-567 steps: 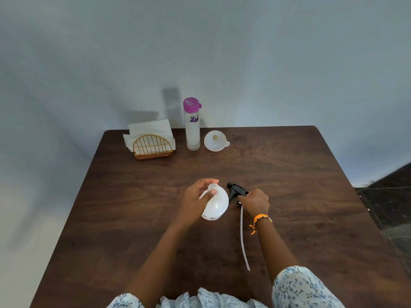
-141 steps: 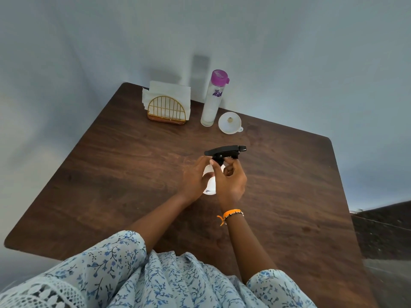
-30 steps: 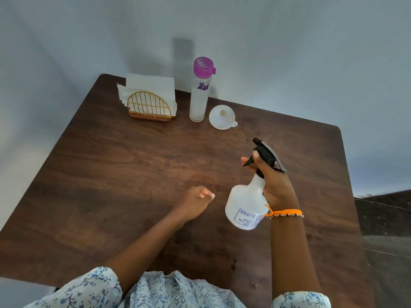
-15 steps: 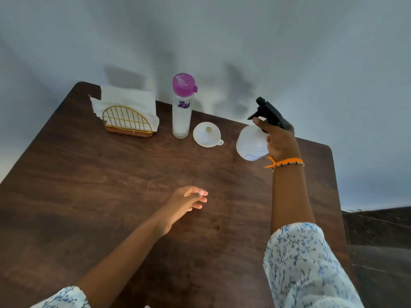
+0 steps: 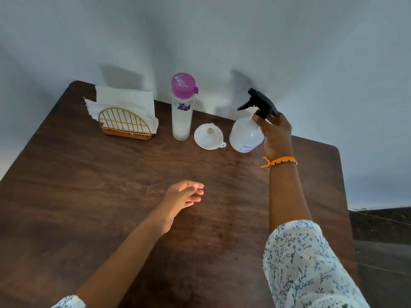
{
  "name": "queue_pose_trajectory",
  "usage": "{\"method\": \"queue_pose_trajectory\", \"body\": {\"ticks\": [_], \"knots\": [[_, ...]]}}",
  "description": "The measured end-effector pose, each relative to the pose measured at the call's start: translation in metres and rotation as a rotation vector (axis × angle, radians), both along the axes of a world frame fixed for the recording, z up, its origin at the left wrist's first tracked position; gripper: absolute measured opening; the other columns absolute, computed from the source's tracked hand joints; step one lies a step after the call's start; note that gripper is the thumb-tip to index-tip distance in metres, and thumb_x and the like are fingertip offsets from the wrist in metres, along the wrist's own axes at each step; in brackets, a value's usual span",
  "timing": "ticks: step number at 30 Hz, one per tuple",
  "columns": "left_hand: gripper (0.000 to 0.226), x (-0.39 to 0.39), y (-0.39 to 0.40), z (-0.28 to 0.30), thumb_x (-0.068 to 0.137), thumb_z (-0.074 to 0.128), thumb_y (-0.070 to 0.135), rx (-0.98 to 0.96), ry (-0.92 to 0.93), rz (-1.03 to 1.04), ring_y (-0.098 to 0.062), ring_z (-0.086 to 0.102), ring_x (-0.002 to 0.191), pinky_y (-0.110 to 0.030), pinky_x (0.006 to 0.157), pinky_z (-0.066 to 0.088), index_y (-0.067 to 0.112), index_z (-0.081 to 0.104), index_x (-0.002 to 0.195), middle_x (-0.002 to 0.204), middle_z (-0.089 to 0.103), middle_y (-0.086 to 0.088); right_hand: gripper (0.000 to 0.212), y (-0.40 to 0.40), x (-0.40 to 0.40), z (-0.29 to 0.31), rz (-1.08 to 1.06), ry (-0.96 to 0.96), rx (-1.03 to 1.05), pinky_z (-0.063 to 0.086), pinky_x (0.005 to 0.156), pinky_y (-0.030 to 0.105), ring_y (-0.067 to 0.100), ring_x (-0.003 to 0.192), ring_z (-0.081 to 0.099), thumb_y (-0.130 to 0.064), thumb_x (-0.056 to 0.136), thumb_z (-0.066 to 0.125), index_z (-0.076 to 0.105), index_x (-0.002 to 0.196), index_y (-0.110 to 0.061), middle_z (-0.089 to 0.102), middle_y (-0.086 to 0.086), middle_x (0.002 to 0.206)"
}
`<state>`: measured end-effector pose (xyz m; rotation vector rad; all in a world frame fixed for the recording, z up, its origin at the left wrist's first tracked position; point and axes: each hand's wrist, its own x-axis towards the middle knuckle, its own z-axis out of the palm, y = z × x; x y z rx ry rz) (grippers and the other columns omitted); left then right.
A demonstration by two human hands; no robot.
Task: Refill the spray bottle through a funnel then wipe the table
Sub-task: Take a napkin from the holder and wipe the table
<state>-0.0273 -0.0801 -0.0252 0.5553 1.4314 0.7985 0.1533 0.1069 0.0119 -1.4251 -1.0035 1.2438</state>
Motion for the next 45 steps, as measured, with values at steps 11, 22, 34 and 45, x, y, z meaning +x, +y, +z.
{"method": "queue_pose_trajectory", "body": {"ticks": [11,22,34,45], "knots": [[0.023,-0.05,-0.014,0.011,0.097,0.044,0.021,0.05,-0.08,0.164,-0.016,0.063,0.099,-0.025,0.09,0.048,0.014,0.064,0.106,0.105,0.065,-0.005,0.012,-0.118,-0.076,-0.023,0.085,-0.144,-0.198,0.045,0.068,0.015,0.008,0.077,0.056,-0.004,0.081,0.065,0.064,0.091,-0.011,0.063,0.002,0.086],[0.018,-0.136,-0.02,0.012,0.095,0.046,0.017,0.089,-0.062,0.4,-0.017,0.062,0.091,-0.029,0.09,0.049,0.017,0.065,0.096,0.099,0.064,-0.006,0.02,-0.09,-0.224,-0.003,0.454,-0.391,0.101,0.037,0.06,0.001,0.001,0.069,0.05,-0.006,0.086,0.057,0.059,0.103,-0.014,0.057,-0.002,0.081],[0.035,-0.257,0.086,0.016,0.095,0.046,0.023,0.159,0.415,0.489,-0.01,0.045,0.107,-0.024,0.084,0.037,0.017,0.044,0.129,0.124,0.044,0.002,0.031,-0.036,-0.332,-0.023,0.664,-1.015,0.422,0.042,0.082,0.033,0.026,0.106,0.043,-0.025,0.08,0.066,0.062,0.108,-0.012,0.054,0.008,0.11],[0.032,-0.288,0.129,0.011,0.092,0.049,0.009,0.214,0.461,0.061,-0.011,0.052,0.099,-0.017,0.069,0.044,0.011,0.056,0.123,0.114,0.056,0.0,0.015,-0.026,-0.338,-0.021,0.561,-0.757,0.295,0.032,0.071,0.02,0.017,0.082,0.05,-0.009,0.086,0.056,0.069,0.091,-0.004,0.059,0.012,0.092]]}}
